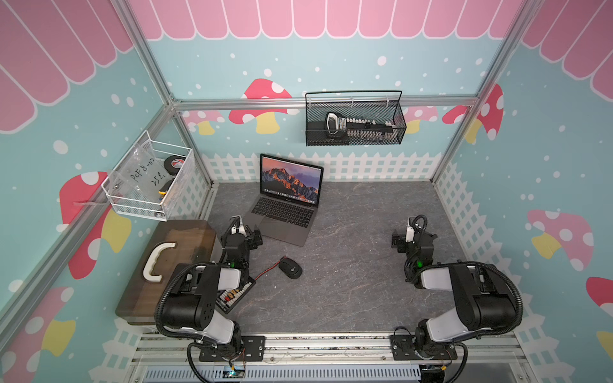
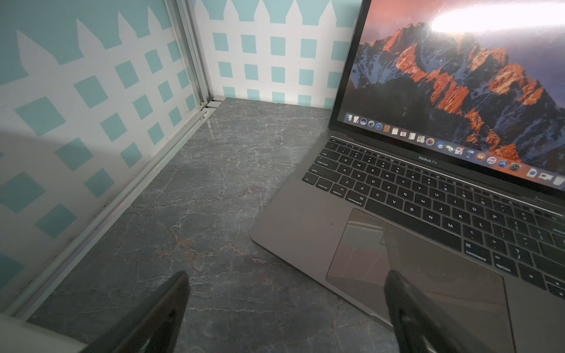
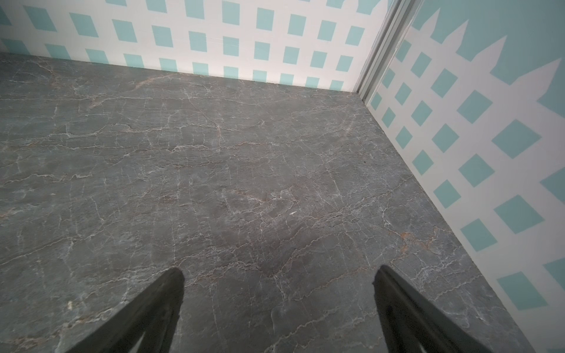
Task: Insert the wireless mouse receiver into the laptop
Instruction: Move the mouse to the center of the board.
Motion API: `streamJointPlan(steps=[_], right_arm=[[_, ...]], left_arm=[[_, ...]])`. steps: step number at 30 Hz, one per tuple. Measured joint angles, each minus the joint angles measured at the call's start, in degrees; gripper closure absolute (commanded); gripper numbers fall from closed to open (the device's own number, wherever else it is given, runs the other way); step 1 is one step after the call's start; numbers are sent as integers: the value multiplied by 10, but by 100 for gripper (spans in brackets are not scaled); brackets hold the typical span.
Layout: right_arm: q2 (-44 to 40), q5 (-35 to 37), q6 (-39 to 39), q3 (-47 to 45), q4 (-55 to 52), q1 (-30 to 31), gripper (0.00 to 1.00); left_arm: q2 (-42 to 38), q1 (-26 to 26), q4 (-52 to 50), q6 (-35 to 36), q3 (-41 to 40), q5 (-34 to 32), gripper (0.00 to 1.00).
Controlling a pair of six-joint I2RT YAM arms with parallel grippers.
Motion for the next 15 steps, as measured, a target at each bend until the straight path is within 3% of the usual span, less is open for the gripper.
streamJointPlan(steps=[5, 10, 15], right_arm=[[-7, -7, -2, 0, -9, 0, 1], [-111, 13, 8, 5, -92, 0, 1], [-246, 47, 75, 17, -166, 0, 1]], left_arm=[[-4, -12, 2, 14, -1, -5, 0], [-81, -55, -25, 25, -9, -77, 0], [-181, -100, -196, -24, 89, -163, 0]])
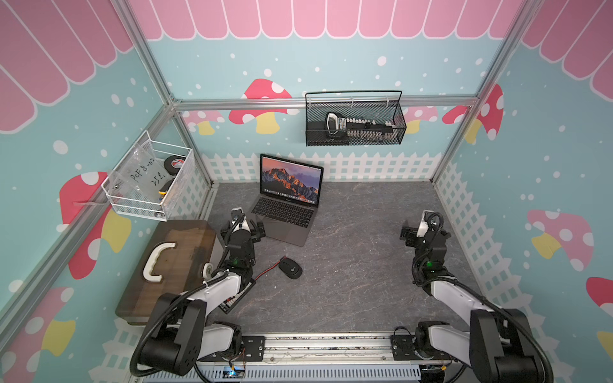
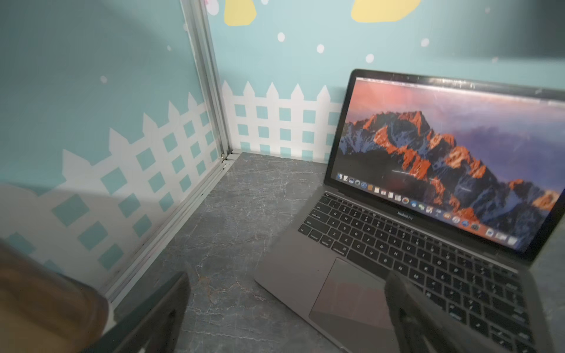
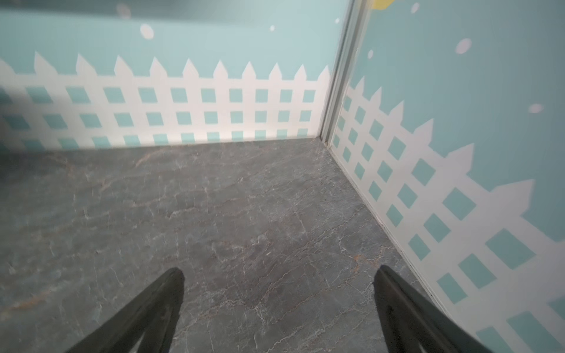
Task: Insert the wireless mouse receiver into the laptop
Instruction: Move the mouse to the center of the board.
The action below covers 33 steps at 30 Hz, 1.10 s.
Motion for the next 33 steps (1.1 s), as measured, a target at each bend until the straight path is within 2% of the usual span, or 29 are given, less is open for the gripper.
streamJointPlan(steps=[3, 6, 10, 15, 19, 23, 26, 29, 33], right_arm=[[-51, -27, 55, 14, -80, 0, 1], [-61, -97, 122, 45, -182, 0, 1], [-51, -203, 202, 62, -285, 2, 1], [-43, -280, 231, 60, -387, 21, 1], [-34, -315, 229, 56, -417, 37, 1], [-6, -330, 224, 56, -427, 59, 1], [9, -330, 221, 58, -429, 86, 1], [18, -330, 214, 68, -433, 108, 1], [21, -328, 197, 83, -435, 127, 2]], left_arm=[[-18, -20, -138, -97, 92, -32, 0], [-19, -46, -277, -202, 155, -24, 0], [6, -89, -449, -322, 192, 51, 0], [32, -147, -586, -410, 164, 158, 0], [49, -173, -633, -455, 144, 238, 1], [58, -203, -624, -513, 119, 260, 1], [77, -205, -589, -542, 97, 270, 0], [127, -209, -558, -546, 111, 276, 1], [186, -245, -519, -539, 161, 293, 1]])
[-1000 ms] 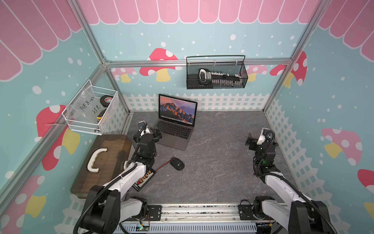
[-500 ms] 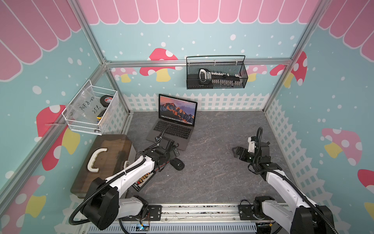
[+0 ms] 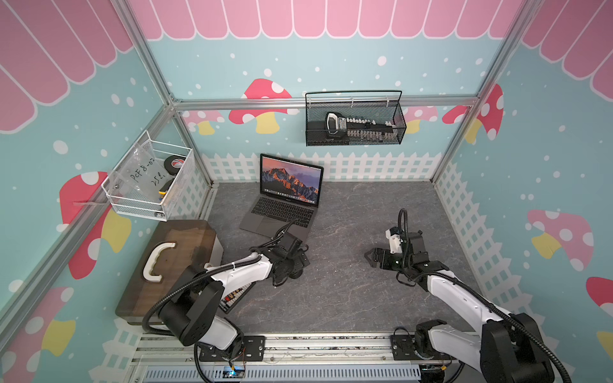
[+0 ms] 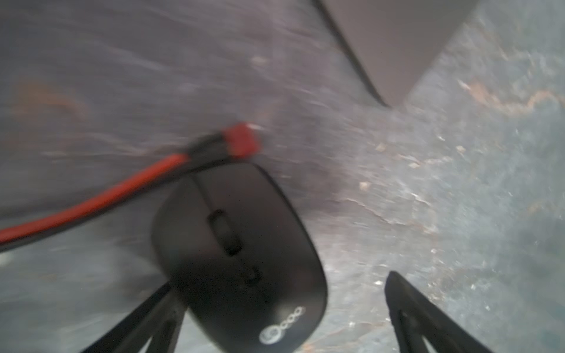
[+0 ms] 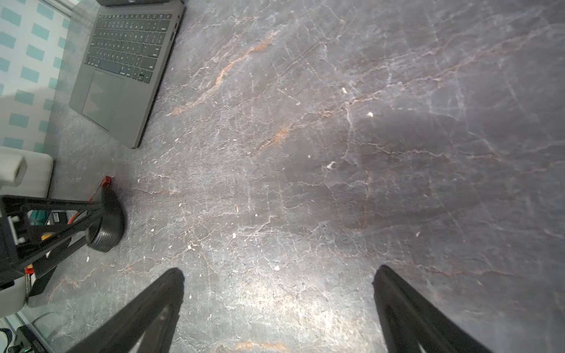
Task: Insert the wireless mouse receiver into the laptop
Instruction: Move the mouse to the center of the board, then pick up the mouse from the center of the board.
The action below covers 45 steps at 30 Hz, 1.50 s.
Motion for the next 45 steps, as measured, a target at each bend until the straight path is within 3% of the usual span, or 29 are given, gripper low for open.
streamJointPlan(steps=[6, 10, 13, 17, 20, 23, 27, 30, 35, 45], right_arm=[[8, 0, -26, 7, 0, 36, 2], [24, 0, -46, 10, 0, 62, 4], [42, 0, -70, 21, 0, 92, 5], [82, 11, -102, 50, 17, 150, 7], [129, 29, -129, 82, 40, 197, 10], [192, 56, -158, 125, 62, 236, 11], [268, 105, -195, 177, 94, 274, 11], [296, 126, -220, 187, 125, 289, 11], [326, 131, -252, 189, 155, 300, 11], [384, 140, -266, 208, 211, 335, 14]], left_arm=[[74, -54, 35, 24, 73, 41, 1], [81, -76, 33, 28, 89, 44, 1], [40, -78, 26, 26, 72, 20, 0], [-81, -71, -10, 23, 35, -41, 0], [-158, -34, -40, 24, 14, -71, 0], [-217, 50, -49, 24, -36, -72, 0], [-281, 176, -40, 30, -126, -19, 0], [-310, 220, -42, 47, -154, 17, 0], [-335, 254, -40, 82, -154, 44, 0], [-356, 264, -26, 125, -154, 78, 0]])
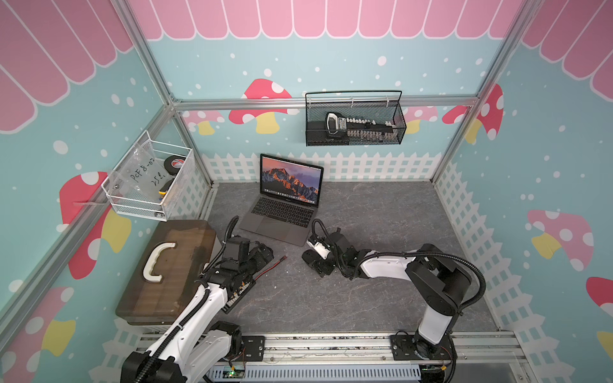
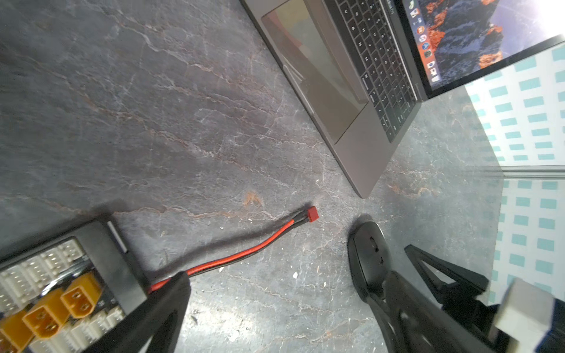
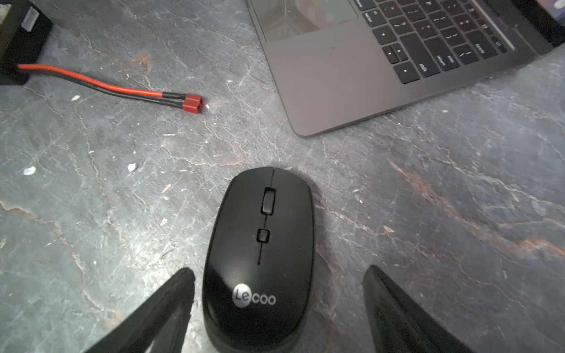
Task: Insert the wireless mouse receiver into the laptop
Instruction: Pick up the mouse from the center of the board.
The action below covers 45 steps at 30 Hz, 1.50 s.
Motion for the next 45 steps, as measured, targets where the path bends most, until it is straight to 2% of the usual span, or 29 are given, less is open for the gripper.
streamJointPlan(steps=[8, 18, 22, 30, 37, 41, 45], right_arm=[[7, 43, 4, -13, 51, 11, 21], [7, 62, 0, -39, 59, 19, 20], [7, 70, 0, -47, 55, 19, 26], [8, 80, 1, -46, 56, 19, 24], [19, 81, 3, -33, 55, 21, 28], [22, 83, 9, -24, 51, 22, 41], [19, 84, 26, -19, 39, 18, 51]], left_arm=[[-33, 9, 48, 3, -19, 33, 0], [-33, 13, 100, 2, -67, 72, 0], [-33, 13, 121, 2, -79, 80, 0], [-33, 15, 189, -8, -112, 107, 0], [-33, 15, 227, -13, -123, 113, 0], [-33, 8, 244, -8, -123, 112, 0], [-31, -33, 257, 24, -120, 87, 1]])
